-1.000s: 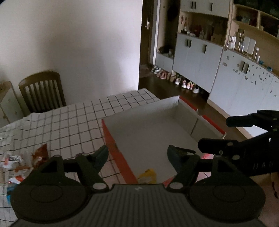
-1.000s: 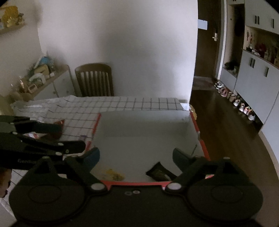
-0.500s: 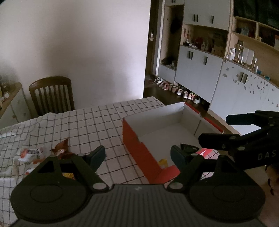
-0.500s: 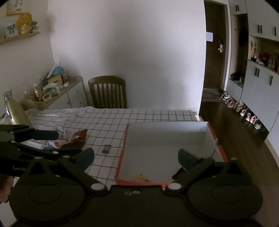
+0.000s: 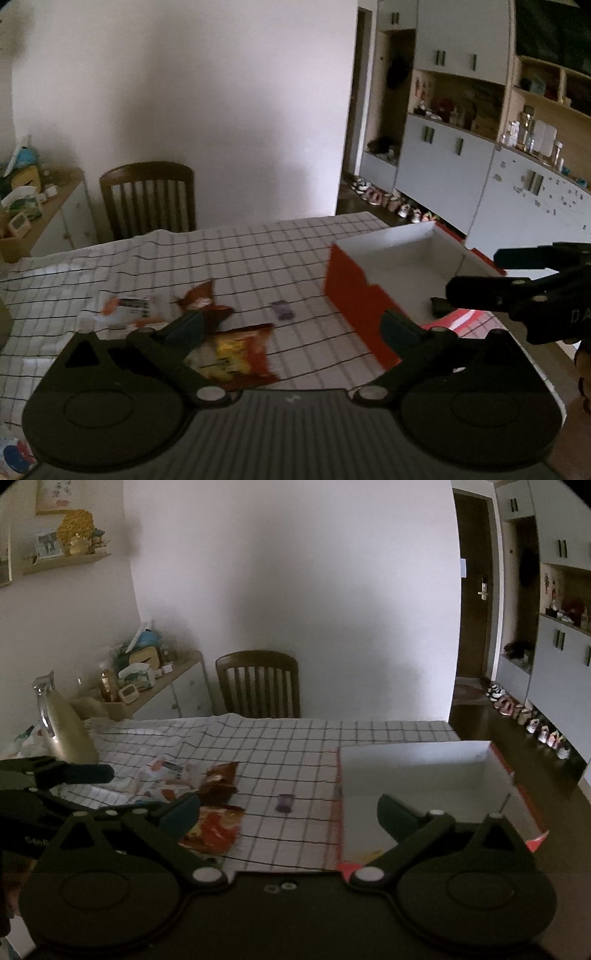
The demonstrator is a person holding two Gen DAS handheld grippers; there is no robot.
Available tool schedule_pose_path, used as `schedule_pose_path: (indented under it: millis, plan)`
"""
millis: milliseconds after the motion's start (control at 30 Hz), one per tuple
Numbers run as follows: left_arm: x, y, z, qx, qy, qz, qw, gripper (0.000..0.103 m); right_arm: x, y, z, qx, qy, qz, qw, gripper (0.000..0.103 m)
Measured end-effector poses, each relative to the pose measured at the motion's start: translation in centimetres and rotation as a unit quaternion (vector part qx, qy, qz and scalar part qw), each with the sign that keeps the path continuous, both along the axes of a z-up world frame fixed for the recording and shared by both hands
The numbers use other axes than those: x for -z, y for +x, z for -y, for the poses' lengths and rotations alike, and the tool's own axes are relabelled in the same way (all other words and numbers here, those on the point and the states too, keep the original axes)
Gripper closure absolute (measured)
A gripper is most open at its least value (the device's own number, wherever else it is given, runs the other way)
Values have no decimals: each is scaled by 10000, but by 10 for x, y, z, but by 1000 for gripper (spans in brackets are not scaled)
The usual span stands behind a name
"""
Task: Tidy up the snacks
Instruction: 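Withdraw both tools from the box back toward the snack pile, then grasp the yellow chip bag with the right gripper while the left grasps the blue wafer packet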
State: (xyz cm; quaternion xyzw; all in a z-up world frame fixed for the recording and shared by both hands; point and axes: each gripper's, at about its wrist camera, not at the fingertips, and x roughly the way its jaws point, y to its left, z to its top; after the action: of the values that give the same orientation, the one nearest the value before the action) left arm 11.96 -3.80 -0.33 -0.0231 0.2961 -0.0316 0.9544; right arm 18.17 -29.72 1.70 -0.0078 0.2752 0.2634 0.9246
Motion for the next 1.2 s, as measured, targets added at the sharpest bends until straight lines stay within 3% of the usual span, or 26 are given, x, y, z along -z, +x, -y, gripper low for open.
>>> schedule_pose_path:
  millis: [233, 767, 1033, 1200]
  plan:
    - [14, -5, -62, -155, -294, -185, 9993, 0, 14, -7, -40, 17, -39, -178, 9998, 0]
    - [72, 12, -162, -679, -181, -532, 9961, 0, 51, -2, -121, 274, -419, -577, 9971, 0]
    - [106, 41, -191, 52, 39, -810, 9967, 0, 65, 13, -146, 292, -641, -772, 9945, 3]
    - [126, 65, -204, 462, 467, -981, 9930, 0, 76, 25, -158, 384, -779, -922, 9919, 4]
